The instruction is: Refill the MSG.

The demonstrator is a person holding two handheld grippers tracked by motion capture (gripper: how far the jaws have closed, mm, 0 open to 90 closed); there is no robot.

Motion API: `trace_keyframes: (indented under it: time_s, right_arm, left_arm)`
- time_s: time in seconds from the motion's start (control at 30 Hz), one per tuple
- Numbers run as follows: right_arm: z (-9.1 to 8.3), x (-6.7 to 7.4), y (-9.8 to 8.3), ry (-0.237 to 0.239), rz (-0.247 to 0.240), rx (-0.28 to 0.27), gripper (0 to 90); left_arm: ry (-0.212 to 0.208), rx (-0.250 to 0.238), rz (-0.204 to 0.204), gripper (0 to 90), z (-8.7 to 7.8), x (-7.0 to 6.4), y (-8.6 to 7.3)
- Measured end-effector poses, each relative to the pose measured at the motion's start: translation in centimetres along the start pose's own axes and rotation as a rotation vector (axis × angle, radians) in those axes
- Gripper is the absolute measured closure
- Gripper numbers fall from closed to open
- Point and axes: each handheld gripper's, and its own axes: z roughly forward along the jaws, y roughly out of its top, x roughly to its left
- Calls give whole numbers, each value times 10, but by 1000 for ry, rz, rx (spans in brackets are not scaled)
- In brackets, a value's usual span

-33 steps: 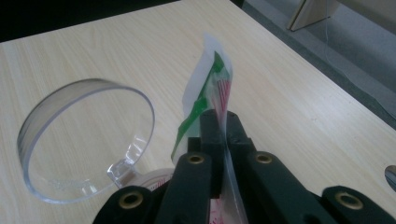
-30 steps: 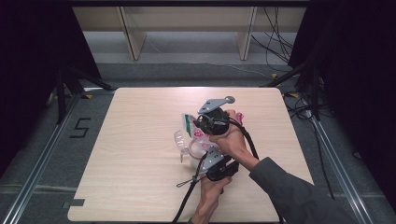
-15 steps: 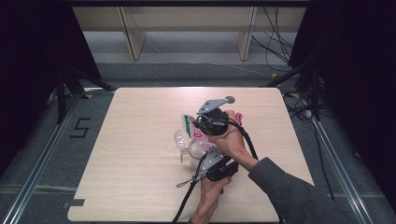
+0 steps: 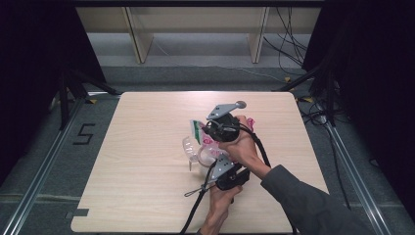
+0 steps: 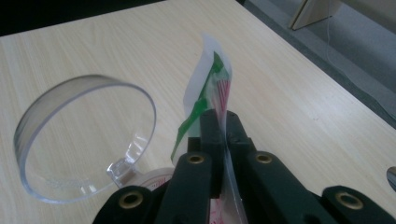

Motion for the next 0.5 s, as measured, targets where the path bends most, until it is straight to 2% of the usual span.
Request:
trace_keyframes:
  time_s: [0.03, 0.1, 0.13, 0.2, 0.23, 0.27, 0.3, 0.33, 0.37, 0.4, 0.43, 0.47, 0.5]
  right_arm:
    - [1, 0, 0, -2, -19, -4, 900]
    - [0, 1, 0, -4, 16, -9, 900]
    - [-1, 0, 1, -7, 12, -11, 900]
    - [-1, 0, 1, -5, -14, -11, 900]
    - [0, 1, 0, -6, -12, -5, 900]
    - [0, 1, 0, -7, -9, 4, 900]
    - [-2, 1, 1, 0, 0, 13, 900]
    - [-3, -1, 1, -5, -18, -2, 900]
    - [-4, 0, 2, 13, -5, -4, 900]
    - [-3, -1, 1, 1, -9, -11, 900]
    - [-1, 0, 0, -1, -19, -4, 900]
    - [-1, 1, 0, 1, 1, 16, 900]
    - [-1, 1, 0, -5, -1, 0, 900]
  left_arm:
    - [1, -2, -1, 759, 0, 0, 0]
    - [0, -5, -2, 760, 0, 0, 0]
    - [-1, -7, 2, 760, 0, 0, 0]
    - [-17, -34, -42, 760, 2, -4, 0]
    - [-6, 5, 0, 760, 0, 0, 0]
    - [-3, 0, -3, 761, 1, 0, 0]
    - [0, 19, 22, 761, -1, 1, 0]
    - [-10, 0, 10, 761, -1, 1, 0]
    - [-5, 0, 6, 762, 0, 1, 0]
    - [-7, -3, -4, 762, 0, 0, 0]
    - [-4, 21, 23, 761, -1, 1, 0]
    - [-2, 19, 22, 761, -1, 1, 0]
    - [-2, -5, -3, 761, 1, 0, 0]
